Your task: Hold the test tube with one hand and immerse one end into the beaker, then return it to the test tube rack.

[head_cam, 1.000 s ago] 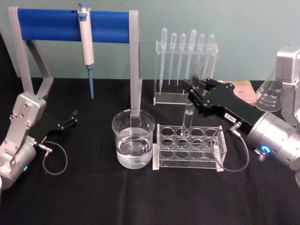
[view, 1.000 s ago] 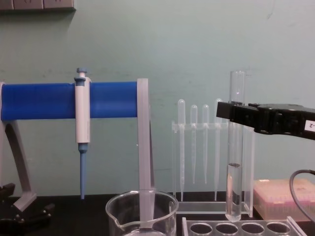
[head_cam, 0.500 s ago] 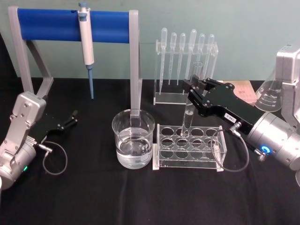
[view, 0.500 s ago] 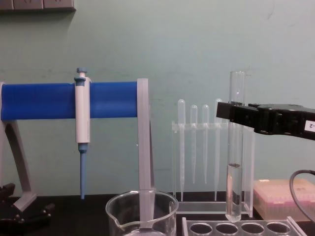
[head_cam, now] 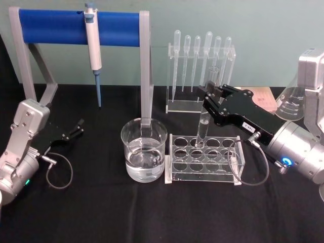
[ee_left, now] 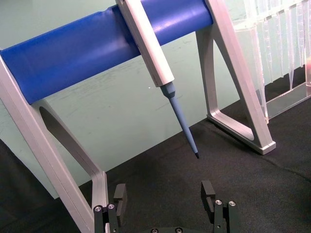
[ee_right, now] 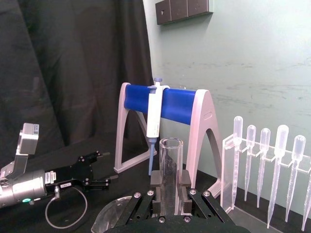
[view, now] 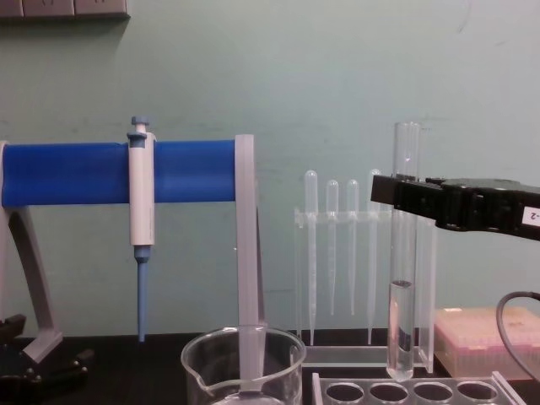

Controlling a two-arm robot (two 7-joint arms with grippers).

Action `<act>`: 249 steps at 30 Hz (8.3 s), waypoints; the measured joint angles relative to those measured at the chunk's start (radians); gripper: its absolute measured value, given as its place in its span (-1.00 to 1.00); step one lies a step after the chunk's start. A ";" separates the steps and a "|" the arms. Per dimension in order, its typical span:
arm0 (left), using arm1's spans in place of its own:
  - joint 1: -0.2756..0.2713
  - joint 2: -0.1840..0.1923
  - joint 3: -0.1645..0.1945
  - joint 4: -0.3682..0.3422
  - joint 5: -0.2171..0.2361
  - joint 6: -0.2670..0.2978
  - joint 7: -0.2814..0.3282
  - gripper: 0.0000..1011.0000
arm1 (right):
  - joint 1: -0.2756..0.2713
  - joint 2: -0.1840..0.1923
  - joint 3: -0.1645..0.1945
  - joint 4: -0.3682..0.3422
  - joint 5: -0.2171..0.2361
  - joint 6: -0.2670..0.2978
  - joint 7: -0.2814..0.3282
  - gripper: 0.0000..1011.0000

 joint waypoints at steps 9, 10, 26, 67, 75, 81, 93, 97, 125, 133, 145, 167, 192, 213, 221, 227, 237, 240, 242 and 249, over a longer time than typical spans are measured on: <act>0.000 0.000 0.000 0.000 0.000 0.000 0.000 0.98 | 0.000 0.000 0.000 0.000 0.000 0.000 0.000 -0.55; 0.000 0.000 0.000 0.000 0.000 0.000 0.000 0.98 | 0.000 0.000 0.000 0.000 0.000 0.000 0.000 -0.56; 0.000 0.000 0.000 0.000 0.000 0.000 0.000 0.98 | 0.000 0.000 0.000 0.000 0.000 0.000 0.000 -0.56; 0.000 0.000 0.000 0.000 0.000 0.000 0.000 0.98 | 0.000 0.000 0.000 0.000 0.000 0.000 0.000 -0.55; 0.000 0.000 0.000 0.000 0.000 0.000 0.000 0.98 | 0.000 0.000 0.000 0.000 0.000 0.000 0.000 -0.56; 0.000 0.000 0.000 0.000 0.000 0.000 0.000 0.98 | 0.000 0.000 0.000 0.000 0.000 0.000 0.000 -0.55; 0.000 0.000 0.000 0.000 0.000 0.000 0.000 0.98 | 0.011 0.004 -0.009 -0.004 0.001 0.001 -0.002 -0.55; 0.000 0.000 0.000 0.000 0.000 0.000 0.000 0.98 | 0.046 -0.001 -0.036 -0.006 0.001 0.008 -0.003 -0.56; 0.000 0.000 0.000 0.000 0.000 0.000 0.000 0.98 | 0.228 -0.172 -0.273 0.312 -0.122 -0.163 0.082 -0.56; 0.000 0.000 0.000 0.000 0.000 0.000 0.000 0.98 | 0.217 -0.191 -0.275 0.369 -0.165 -0.195 0.083 -0.55; 0.000 0.000 0.000 0.000 0.000 0.000 0.000 0.98 | 0.187 -0.210 -0.241 0.394 -0.176 -0.215 0.075 -0.56; 0.000 0.000 0.000 0.000 0.000 0.000 0.000 0.98 | 0.179 -0.217 -0.227 0.393 -0.167 -0.213 0.089 -0.56; 0.000 0.000 0.000 0.000 0.000 0.000 0.000 0.98 | 0.179 -0.216 -0.228 0.392 -0.167 -0.212 0.089 -0.55; 0.000 0.000 0.000 0.000 0.000 0.000 0.000 0.98 | 0.179 -0.216 -0.228 0.392 -0.167 -0.212 0.088 -0.56; 0.000 0.000 0.000 0.000 0.000 0.000 0.000 0.98 | 0.179 -0.216 -0.228 0.392 -0.167 -0.212 0.088 -0.56; 0.000 0.000 0.000 0.000 0.000 0.000 0.000 0.98 | 0.179 -0.216 -0.228 0.392 -0.167 -0.212 0.088 -0.55; 0.000 0.000 0.000 0.000 0.000 0.000 0.000 0.98 | 0.179 -0.216 -0.228 0.392 -0.167 -0.212 0.088 -0.56; 0.000 0.000 0.000 0.000 0.000 0.000 0.000 0.98 | 0.179 -0.216 -0.228 0.392 -0.167 -0.212 0.088 -0.56; 0.000 0.000 0.000 0.000 0.000 0.000 0.000 0.98 | 0.179 -0.216 -0.228 0.392 -0.167 -0.212 0.088 -0.56; 0.000 0.000 0.000 0.000 0.000 0.000 0.000 0.98 | 0.179 -0.216 -0.228 0.392 -0.167 -0.212 0.088 -0.56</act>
